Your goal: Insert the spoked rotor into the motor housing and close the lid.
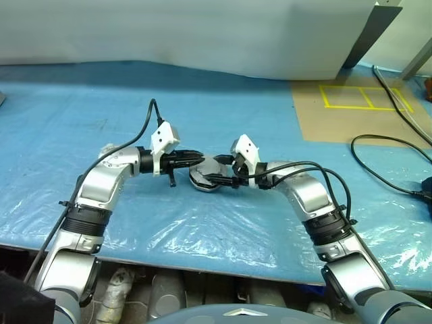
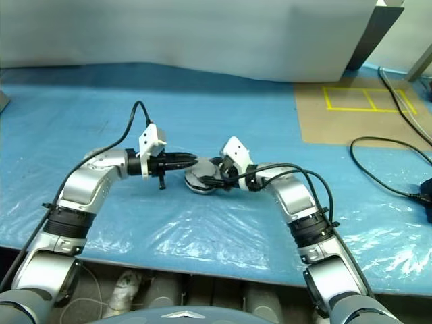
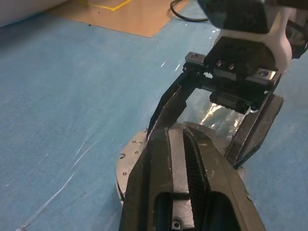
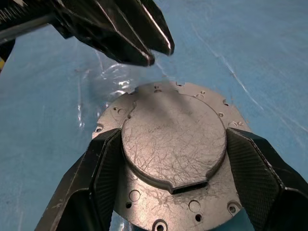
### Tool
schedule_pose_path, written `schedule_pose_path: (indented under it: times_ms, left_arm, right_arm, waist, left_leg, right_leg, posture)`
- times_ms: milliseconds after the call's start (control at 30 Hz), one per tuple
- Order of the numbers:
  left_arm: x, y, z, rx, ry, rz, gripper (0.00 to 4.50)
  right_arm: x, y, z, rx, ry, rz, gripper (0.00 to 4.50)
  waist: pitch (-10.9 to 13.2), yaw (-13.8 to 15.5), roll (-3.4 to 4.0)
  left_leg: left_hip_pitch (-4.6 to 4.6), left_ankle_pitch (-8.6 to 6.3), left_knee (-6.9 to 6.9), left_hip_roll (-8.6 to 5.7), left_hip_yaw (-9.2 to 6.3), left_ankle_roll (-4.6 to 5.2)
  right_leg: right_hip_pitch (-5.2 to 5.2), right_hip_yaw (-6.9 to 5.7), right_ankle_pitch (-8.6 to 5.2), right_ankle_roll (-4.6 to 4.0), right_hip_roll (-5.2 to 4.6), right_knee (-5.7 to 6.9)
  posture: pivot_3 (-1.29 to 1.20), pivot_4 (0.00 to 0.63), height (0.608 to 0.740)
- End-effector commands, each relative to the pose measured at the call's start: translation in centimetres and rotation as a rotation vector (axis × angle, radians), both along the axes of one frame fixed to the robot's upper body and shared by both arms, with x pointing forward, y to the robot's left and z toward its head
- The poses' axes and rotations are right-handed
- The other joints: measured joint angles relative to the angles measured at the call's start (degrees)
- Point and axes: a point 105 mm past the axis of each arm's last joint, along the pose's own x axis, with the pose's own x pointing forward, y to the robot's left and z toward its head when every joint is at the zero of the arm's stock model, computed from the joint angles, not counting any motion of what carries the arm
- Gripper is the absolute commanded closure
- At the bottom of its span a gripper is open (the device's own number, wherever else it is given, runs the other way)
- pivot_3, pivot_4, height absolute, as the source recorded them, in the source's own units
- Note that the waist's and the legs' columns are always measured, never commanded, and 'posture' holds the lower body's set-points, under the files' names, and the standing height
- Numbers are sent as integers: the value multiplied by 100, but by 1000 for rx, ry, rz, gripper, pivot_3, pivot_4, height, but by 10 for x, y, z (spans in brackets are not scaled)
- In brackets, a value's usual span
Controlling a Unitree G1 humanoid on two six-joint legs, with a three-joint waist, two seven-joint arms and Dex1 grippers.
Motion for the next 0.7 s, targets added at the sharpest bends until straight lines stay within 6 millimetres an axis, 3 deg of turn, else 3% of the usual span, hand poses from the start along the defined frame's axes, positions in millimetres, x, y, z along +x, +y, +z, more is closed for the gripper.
schedule_pose_path:
  times_ms: [33,700]
  left_arm:
    - [0,1,9,-24,-34,1,3992]
    - [3,0,11,-26,-31,7,3992]
  right_arm:
    - [2,9,-5,-20,-25,3,1521]
    - [6,16,-38,-79,23,-36,1521]
  waist:
    - [0,-2,0]
    - [-1,-162,-2]
  left_leg:
    - [1,0,-1,0,0,0]
    - [52,0,-2,-1,7,0]
  right_leg:
    - [0,0,0,0,0,0]
    - [26,17,-3,-5,1,16]
  posture:
    - [0,150,740]
    - [0,150,740]
